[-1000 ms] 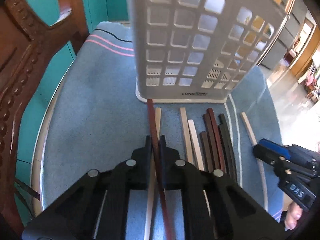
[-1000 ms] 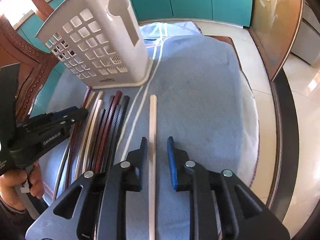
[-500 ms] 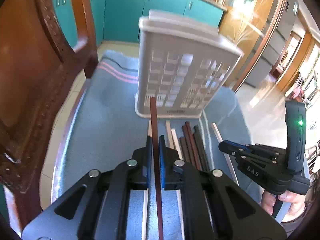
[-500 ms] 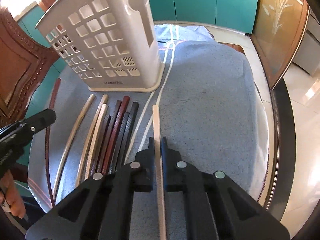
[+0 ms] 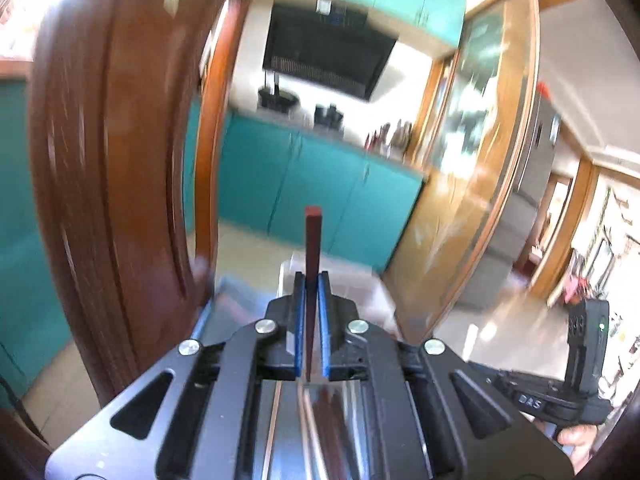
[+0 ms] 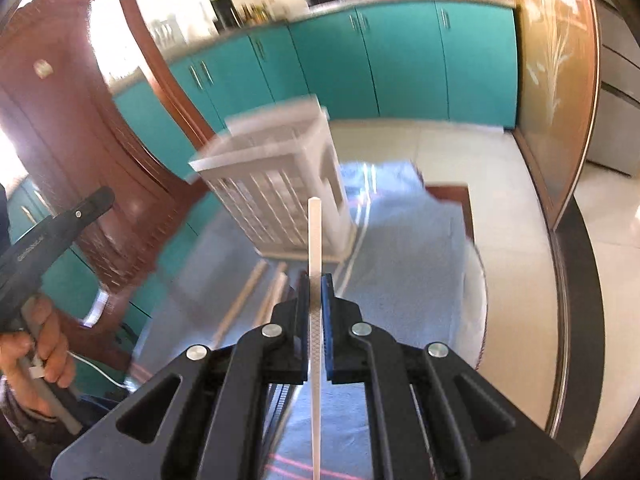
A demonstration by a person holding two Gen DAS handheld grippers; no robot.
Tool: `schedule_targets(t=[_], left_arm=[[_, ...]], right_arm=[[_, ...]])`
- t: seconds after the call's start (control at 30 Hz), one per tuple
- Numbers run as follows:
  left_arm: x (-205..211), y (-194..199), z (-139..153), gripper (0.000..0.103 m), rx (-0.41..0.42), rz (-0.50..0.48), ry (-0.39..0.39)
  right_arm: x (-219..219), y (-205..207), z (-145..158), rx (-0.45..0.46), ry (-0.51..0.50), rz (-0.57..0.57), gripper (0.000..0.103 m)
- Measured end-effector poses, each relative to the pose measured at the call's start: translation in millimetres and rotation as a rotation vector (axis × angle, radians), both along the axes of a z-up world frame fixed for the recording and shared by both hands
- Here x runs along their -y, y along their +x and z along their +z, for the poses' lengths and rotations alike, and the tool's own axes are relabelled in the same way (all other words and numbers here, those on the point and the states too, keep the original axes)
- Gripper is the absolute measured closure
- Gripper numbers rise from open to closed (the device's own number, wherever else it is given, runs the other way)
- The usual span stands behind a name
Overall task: Organize utensils
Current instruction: 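Lift both chopsticks over the white holder and open both grippers to drop them in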
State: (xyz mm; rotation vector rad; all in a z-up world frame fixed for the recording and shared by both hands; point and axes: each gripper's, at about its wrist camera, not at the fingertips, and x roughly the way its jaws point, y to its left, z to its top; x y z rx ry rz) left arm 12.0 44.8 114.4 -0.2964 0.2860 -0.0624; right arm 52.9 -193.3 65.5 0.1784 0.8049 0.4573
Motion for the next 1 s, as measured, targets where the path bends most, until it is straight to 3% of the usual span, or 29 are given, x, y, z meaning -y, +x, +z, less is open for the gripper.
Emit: schedule_targets(t=[0.1, 0.27, 0.4, 0.5, 0.67, 0.77, 1.0], left_arm=[[5.4, -6.3, 38.2, 0.096, 0.121, 0.056, 0.027], [3.8, 14.3, 82.6, 0.096, 0.221, 0.104, -0.073], [0.1, 45.6, 80.6, 0.096, 0.252, 0.182, -0.112], [-3.9, 72.0, 68.6, 0.096, 0.219, 0.197, -0.170], [-3.9, 93.9, 58.3, 0.096, 0.204, 0.216, -0.175], [3.1, 108.4, 47.9, 0.096, 0.197, 0.241, -0.141], [14.8, 140.3, 14.6, 0.096, 0.085, 0.255, -0.033]], right_arm=[[11.7, -9.3, 39.2, 0.087, 0.076, -0.013, 0.097], [17.4, 0.1, 103.5, 0.243, 0.160, -0.071, 0.097], [21.2, 13.5, 145.2, 0.365, 0.260, -0.135, 0.097], [24.6, 21.5, 158.8, 0.439, 0.285, -0.209, 0.096], [9.1, 43.7, 143.4, 0.442, 0.259, -0.254, 0.096], [-3.9, 59.5, 129.3, 0.445, 0.219, -0.271, 0.096], [-37.3, 78.2, 84.9, 0.375, 0.091, -0.227, 0.097]])
